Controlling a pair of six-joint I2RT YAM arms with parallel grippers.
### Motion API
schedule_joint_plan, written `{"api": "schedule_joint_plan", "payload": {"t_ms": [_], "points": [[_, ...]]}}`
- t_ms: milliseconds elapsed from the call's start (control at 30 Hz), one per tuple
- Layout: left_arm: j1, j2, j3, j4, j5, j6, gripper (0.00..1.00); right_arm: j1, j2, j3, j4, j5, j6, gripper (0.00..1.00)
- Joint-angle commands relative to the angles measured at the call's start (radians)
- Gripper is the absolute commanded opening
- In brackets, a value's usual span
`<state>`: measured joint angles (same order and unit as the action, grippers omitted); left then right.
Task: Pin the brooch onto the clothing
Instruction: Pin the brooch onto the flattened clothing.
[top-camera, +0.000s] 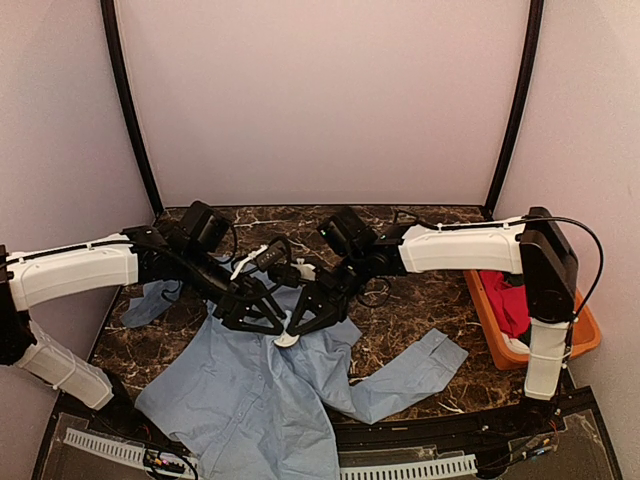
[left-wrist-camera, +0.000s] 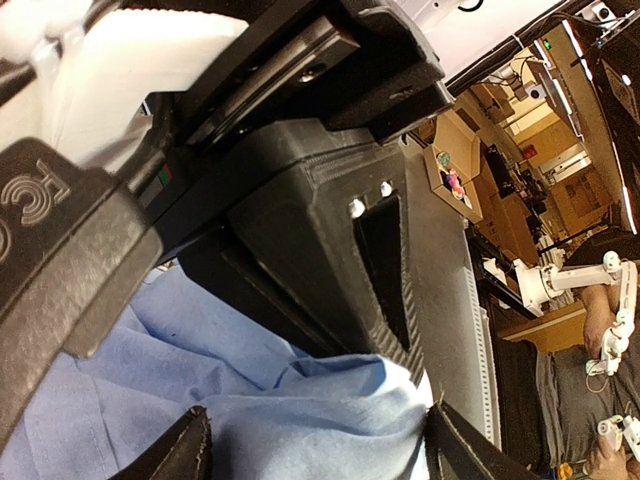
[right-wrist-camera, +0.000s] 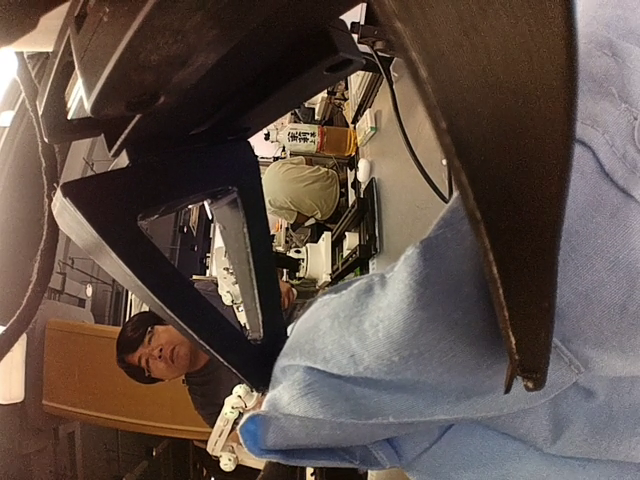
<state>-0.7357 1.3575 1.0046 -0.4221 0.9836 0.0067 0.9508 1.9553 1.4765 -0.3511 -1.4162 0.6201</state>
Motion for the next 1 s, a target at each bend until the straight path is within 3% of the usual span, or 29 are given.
{"api": "schedule_joint_plan", "payload": {"t_ms": [0,667,967], "points": [[-0.009,0.014,0.033,-0.057,-0.024,0.041,0.73,-0.003,0.023,0.045,-0.055,0.024,-0.056,0.00],[-0.010,0.053,0.097,-0.172,-0.119,0.109,0.69,-0.006,0.039,0.096,-0.235,0.110,-0.181,0.00],[-0.010,0.045,0.101,-0.164,-0.089,0.109,0.70,-0.015,0.039,0.097,-0.250,0.117,-0.192,0.00]]}}
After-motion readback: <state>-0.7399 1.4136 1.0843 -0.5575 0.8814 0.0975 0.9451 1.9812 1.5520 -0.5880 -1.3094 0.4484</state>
